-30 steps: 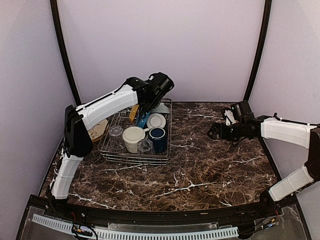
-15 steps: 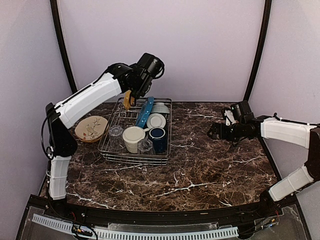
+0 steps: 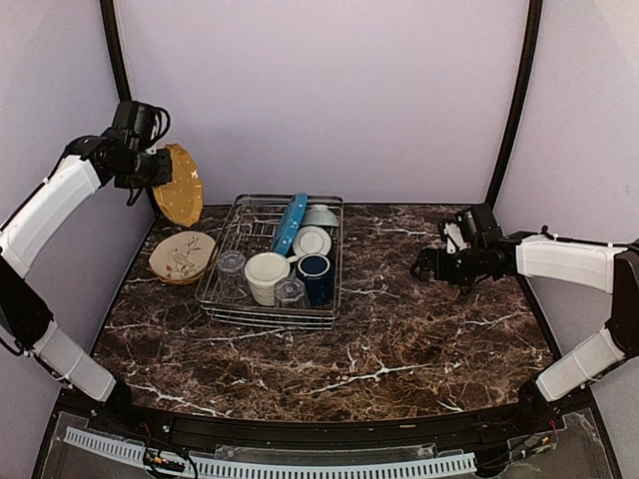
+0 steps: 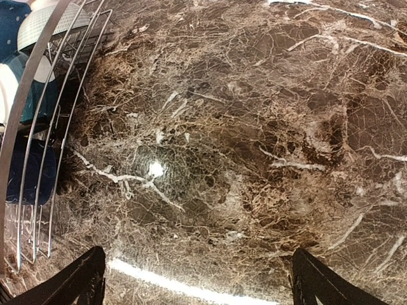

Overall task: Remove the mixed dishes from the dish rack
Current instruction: Place the plate on the plate.

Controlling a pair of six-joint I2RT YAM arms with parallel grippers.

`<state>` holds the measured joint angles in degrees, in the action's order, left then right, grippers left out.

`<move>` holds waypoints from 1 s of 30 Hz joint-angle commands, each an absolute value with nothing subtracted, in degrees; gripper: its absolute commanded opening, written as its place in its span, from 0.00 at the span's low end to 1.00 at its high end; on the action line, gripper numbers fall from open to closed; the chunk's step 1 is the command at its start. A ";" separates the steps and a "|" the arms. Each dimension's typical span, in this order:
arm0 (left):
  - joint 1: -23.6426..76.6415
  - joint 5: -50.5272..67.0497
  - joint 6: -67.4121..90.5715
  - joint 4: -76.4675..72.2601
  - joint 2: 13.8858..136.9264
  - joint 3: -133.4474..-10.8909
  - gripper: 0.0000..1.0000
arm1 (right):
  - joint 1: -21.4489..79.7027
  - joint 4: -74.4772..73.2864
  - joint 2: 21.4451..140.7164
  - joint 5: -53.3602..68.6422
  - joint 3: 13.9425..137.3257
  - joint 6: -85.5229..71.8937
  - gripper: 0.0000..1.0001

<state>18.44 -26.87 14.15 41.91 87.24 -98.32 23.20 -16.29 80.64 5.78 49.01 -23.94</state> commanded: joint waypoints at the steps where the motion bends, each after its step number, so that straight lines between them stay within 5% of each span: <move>1: 5.26 -5.10 28.51 24.51 76.42 -82.15 0.01 | 24.11 -14.85 82.08 5.52 51.10 -24.42 0.99; 10: -11.72 12.87 43.28 -0.40 73.59 -56.32 0.01 | 25.83 -15.43 83.02 4.57 51.81 -25.31 0.99; 16: -12.36 20.00 50.08 -14.90 81.99 -50.87 0.01 | 26.36 -16.78 83.23 3.72 53.05 -25.26 0.99; 30: -12.36 20.35 52.90 -23.23 91.16 -46.88 0.01 | 26.76 -17.10 84.22 3.25 54.38 -24.60 0.99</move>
